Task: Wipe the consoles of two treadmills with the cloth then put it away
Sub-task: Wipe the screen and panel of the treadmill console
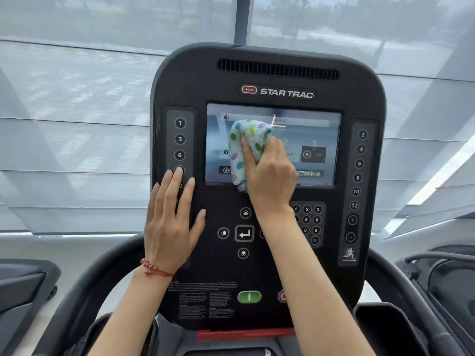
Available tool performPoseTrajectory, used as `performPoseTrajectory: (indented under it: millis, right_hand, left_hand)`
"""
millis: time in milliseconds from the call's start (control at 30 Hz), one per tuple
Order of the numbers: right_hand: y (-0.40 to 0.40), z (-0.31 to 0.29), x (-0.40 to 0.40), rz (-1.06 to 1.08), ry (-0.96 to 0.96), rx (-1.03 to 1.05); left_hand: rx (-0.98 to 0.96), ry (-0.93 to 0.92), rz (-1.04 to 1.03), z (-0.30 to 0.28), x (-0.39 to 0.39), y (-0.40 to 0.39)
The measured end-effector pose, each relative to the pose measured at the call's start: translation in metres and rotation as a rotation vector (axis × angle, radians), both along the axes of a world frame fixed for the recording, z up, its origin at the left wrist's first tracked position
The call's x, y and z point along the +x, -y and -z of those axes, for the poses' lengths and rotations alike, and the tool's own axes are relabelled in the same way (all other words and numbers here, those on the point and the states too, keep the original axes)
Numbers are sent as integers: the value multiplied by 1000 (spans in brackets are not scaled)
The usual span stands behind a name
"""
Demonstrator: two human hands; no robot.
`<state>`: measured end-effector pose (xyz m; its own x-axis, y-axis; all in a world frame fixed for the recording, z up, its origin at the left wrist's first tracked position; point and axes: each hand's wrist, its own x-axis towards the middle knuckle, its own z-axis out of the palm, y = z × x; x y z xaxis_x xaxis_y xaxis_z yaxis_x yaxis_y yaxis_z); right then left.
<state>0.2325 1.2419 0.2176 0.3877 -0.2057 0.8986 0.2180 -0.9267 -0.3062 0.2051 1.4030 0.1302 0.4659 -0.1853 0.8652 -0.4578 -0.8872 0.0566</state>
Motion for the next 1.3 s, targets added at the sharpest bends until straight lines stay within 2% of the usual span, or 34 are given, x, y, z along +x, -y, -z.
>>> performPoseTrajectory:
  millis: [233, 400, 633, 933, 1300]
  right_hand:
    - [80, 3, -10, 209, 39, 75]
    - [109, 1, -20, 320, -29, 233]
    - [86, -5, -14, 249, 27, 352]
    - [34, 5, -3, 75, 45, 137]
    - [-44, 2, 5, -58, -33, 0]
  left_hand:
    - [-25, 10, -15, 4, 1, 3]
    - [-35, 22, -15, 4, 2, 5]
    - [-39, 30, -19, 5, 2, 7]
    - [-27, 14, -38, 5, 1, 9]
    - [-35, -8, -13, 2, 1, 6]
